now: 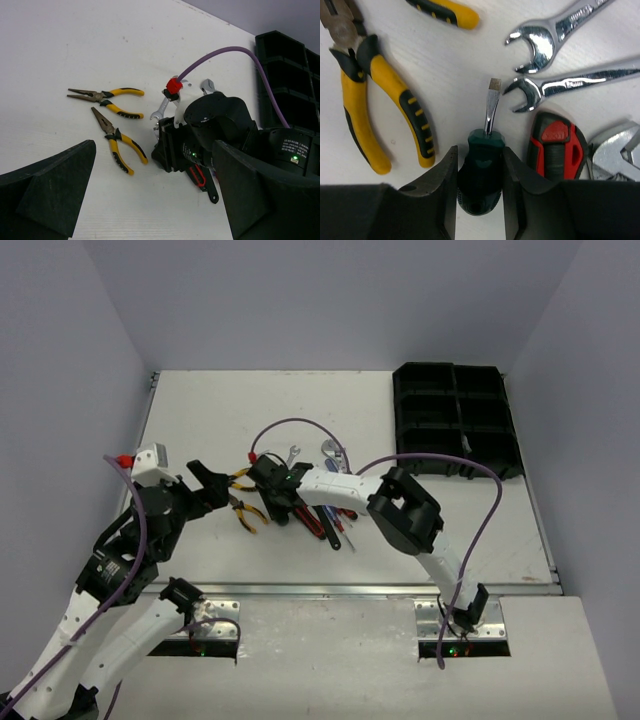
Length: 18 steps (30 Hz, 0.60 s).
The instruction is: Sort the tools into containers
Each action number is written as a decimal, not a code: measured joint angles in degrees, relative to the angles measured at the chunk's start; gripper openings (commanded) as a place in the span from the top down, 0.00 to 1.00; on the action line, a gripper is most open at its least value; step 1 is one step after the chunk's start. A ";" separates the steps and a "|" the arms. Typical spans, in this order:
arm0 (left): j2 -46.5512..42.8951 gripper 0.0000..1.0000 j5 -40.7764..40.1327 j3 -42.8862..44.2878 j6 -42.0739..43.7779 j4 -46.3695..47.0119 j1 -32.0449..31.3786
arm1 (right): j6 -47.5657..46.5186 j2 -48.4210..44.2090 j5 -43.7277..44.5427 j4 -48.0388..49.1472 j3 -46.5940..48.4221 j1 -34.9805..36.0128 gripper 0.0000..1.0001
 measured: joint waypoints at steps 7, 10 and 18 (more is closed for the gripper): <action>-0.61 0.00 -0.01 -0.10 0.01 0.17 0.01 | -2.61 -8.60 -1.56 -1.50 -1.19 -3.75 1.00; -1.02 0.00 -0.01 -0.10 0.00 0.20 0.00 | -3.29 -13.12 -3.49 -1.54 1.52 -11.70 1.00; -1.85 0.00 0.14 -0.12 0.19 0.41 0.00 | -0.34 -5.61 -3.05 6.19 22.90 -47.69 1.00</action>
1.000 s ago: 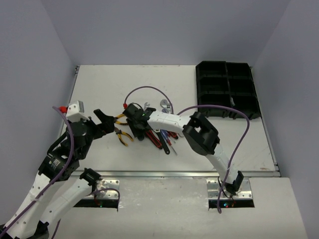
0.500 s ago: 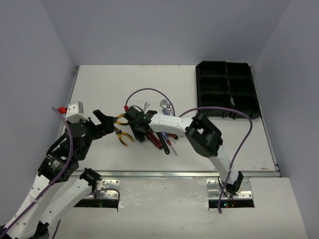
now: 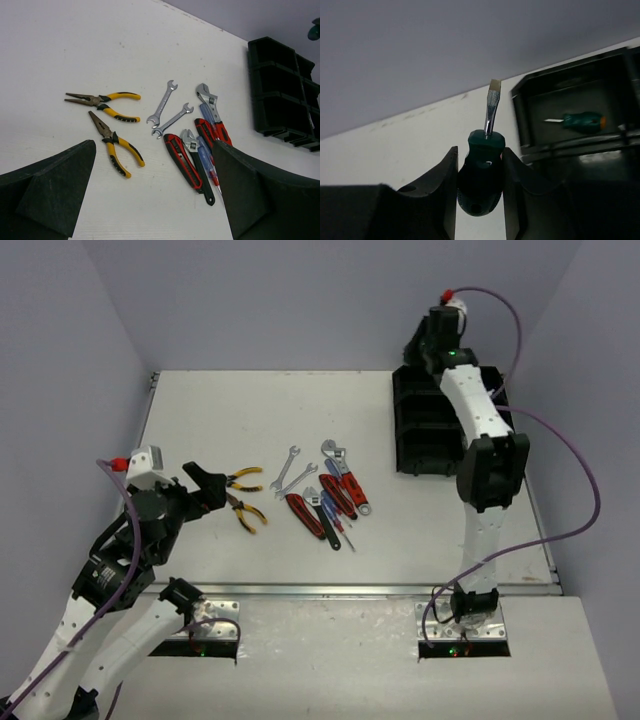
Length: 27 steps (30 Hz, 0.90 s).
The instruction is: Sort the tools into containers
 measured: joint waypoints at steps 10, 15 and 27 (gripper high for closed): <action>2.35 0.00 0.12 0.00 0.29 0.25 0.06 | 0.75 19.00 3.75 6.69 10.26 -9.31 0.99; 3.68 0.00 0.31 0.00 0.42 0.25 0.17 | -0.06 20.69 3.86 9.00 7.12 -7.97 0.84; 3.58 0.00 0.44 0.00 0.49 0.25 0.42 | -1.91 17.16 4.37 9.21 6.23 -8.00 0.01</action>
